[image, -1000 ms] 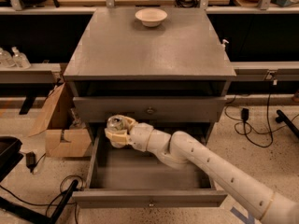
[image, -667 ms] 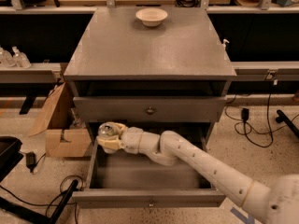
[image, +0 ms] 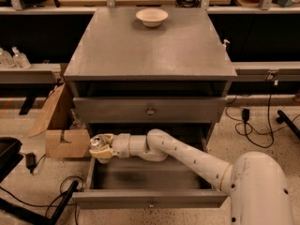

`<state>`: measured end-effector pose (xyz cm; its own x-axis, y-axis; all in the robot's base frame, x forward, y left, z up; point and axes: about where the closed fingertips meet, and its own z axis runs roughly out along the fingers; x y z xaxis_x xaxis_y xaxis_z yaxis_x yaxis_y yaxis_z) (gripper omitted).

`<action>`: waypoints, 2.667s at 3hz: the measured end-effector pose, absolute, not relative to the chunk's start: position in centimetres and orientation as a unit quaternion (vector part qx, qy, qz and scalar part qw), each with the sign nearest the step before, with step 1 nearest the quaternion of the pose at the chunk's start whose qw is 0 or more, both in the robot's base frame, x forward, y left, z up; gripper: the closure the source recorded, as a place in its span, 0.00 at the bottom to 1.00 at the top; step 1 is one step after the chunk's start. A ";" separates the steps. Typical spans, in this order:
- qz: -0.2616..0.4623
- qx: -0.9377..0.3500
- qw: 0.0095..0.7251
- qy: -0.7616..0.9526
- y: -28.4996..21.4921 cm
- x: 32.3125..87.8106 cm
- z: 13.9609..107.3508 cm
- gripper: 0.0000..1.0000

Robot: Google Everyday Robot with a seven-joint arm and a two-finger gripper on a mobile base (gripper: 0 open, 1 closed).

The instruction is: Place 7up can into middle drawer

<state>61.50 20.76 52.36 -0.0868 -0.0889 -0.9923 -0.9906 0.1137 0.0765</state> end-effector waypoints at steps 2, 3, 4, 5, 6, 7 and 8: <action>0.484 -0.460 0.464 0.582 20.8 61.0 46.9 1.00; 0.496 -0.446 0.462 0.584 20.5 60.5 44.8 1.00; 0.499 -0.437 0.460 0.590 20.2 60.1 43.4 0.83; 0.501 -0.436 0.459 0.590 20.3 60.0 43.3 0.61; 0.502 -0.437 0.459 0.589 20.6 59.9 43.3 0.38; 0.504 -0.437 0.458 0.588 20.8 59.8 43.4 0.14; 0.505 -0.438 0.457 0.587 21.0 59.7 43.4 0.00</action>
Offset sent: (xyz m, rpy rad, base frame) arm -0.0082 -0.0103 -0.0910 0.0042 0.1078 -0.0152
